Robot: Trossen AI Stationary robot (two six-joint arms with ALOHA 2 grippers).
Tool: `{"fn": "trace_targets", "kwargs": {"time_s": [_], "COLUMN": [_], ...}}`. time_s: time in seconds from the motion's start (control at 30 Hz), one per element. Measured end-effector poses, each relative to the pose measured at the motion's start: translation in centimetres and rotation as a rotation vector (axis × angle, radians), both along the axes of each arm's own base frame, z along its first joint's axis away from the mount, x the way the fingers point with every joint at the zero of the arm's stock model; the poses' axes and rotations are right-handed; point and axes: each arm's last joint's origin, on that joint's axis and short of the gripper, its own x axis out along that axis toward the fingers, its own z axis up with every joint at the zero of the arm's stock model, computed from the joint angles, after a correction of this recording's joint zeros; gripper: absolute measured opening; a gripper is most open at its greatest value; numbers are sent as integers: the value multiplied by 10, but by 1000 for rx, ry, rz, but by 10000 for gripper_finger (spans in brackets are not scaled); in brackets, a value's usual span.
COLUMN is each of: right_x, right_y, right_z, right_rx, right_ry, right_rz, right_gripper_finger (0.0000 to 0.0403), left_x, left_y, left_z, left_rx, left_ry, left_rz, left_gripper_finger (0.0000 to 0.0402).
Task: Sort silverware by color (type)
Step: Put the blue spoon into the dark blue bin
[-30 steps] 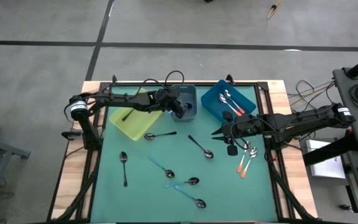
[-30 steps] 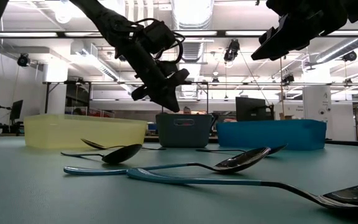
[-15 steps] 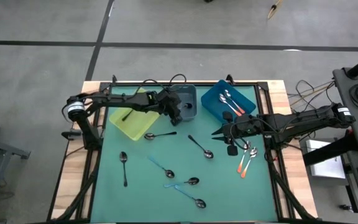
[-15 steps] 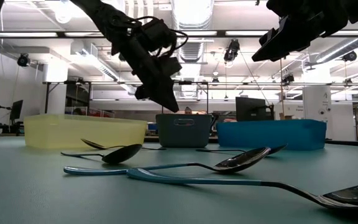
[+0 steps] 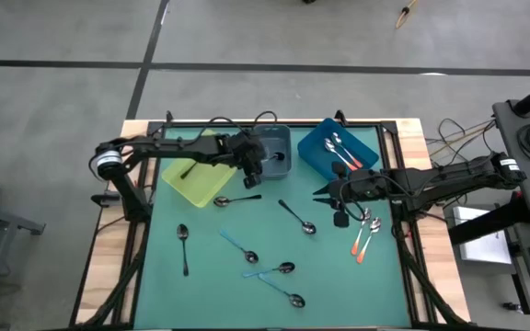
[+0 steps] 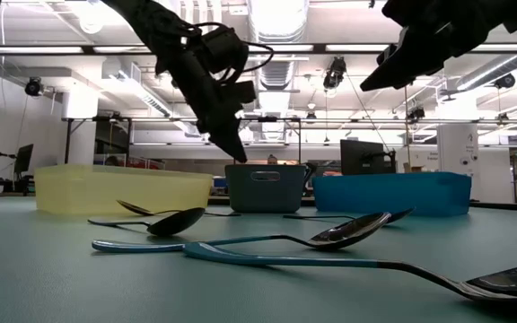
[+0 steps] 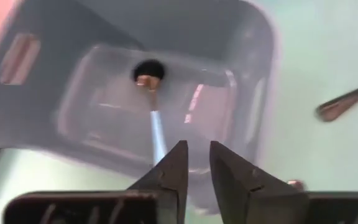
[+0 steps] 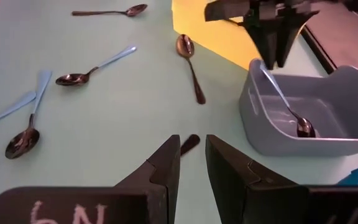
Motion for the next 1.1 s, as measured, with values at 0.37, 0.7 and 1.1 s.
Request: {"fn": "trace_targets", "kwargs": {"time_s": [0.37, 0.7, 1.1], "right_x": [6, 9, 9], "right_y": [-2, -7, -16], "right_z": [11, 19, 21], "right_rx": [-105, -177, -187], "right_ry": [-124, -210, -227], "right_rz": [-8, -18, -60], "right_gripper_finger": [68, 68, 68], "left_x": [-2, 8, 10], "left_y": [13, 19, 21], "left_z": [5, -7, -17], "left_rx": [117, 96, 86], "left_ry": [-7, -58, -26], "left_rz": [-25, -54, -58], "left_gripper_finger": [130, 132, 132]}}
